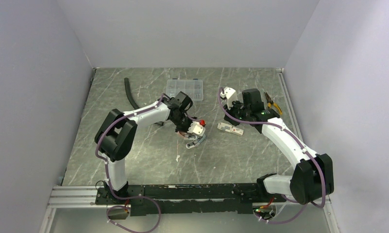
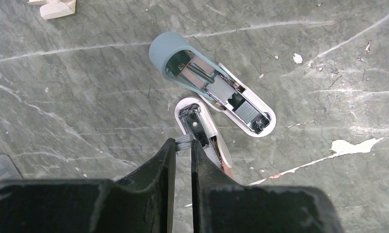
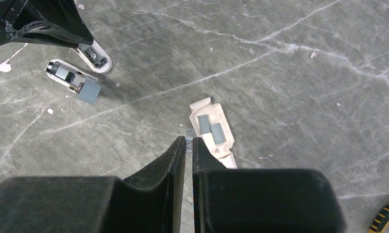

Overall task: Load the staples into the stapler
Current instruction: Install the staple into the stapler.

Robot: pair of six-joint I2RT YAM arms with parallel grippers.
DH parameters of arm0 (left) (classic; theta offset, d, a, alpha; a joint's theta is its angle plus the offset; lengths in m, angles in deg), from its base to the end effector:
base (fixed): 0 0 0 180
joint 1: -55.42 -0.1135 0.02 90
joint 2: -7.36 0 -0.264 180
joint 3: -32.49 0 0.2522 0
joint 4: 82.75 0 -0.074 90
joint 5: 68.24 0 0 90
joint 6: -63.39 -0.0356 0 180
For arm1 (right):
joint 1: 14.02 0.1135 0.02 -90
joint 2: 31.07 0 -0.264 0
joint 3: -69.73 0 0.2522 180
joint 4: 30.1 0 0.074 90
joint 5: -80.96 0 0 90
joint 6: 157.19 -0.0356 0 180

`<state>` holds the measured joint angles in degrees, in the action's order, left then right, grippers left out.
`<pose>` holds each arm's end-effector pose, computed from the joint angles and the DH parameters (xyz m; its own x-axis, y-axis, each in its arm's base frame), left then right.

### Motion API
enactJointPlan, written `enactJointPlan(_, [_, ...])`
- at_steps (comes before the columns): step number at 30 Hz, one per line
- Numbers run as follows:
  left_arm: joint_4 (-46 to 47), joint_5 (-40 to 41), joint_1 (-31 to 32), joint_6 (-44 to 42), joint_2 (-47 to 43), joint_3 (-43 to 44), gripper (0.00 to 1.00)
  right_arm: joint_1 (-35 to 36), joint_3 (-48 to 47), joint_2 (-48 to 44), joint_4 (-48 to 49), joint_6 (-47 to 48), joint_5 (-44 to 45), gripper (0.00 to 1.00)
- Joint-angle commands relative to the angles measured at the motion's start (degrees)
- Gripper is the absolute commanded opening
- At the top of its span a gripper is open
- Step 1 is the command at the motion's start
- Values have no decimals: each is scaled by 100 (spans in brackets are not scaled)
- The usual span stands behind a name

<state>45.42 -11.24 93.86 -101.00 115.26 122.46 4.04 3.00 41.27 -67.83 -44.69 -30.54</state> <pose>0.2833 -0.2496 0.1896 0.4466 0.6768 -0.5853 0.8878 -0.4165 0.1957 0.2515 0.0957 0.2669 -0.3955 -0.5035 -0.7682 -0.7503 0.6595 -0.0459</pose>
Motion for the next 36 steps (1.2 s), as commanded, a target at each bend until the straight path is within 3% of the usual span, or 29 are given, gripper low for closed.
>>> enactJointPlan(1, [-156,-161,-10,-207,132,211,3,-30,-82,-9,25,26,-33,12])
enactJointPlan(27, [-154,-154,-2,-242,310,235,3,-31,-85,26,20,35,-34,12])
enactJointPlan(32, [-142,-105,2,-294,341,201,6,-28,-84,26,23,35,-29,12])
enactJointPlan(36, [-106,-74,3,-303,342,180,14,-28,-92,35,23,35,-25,12])
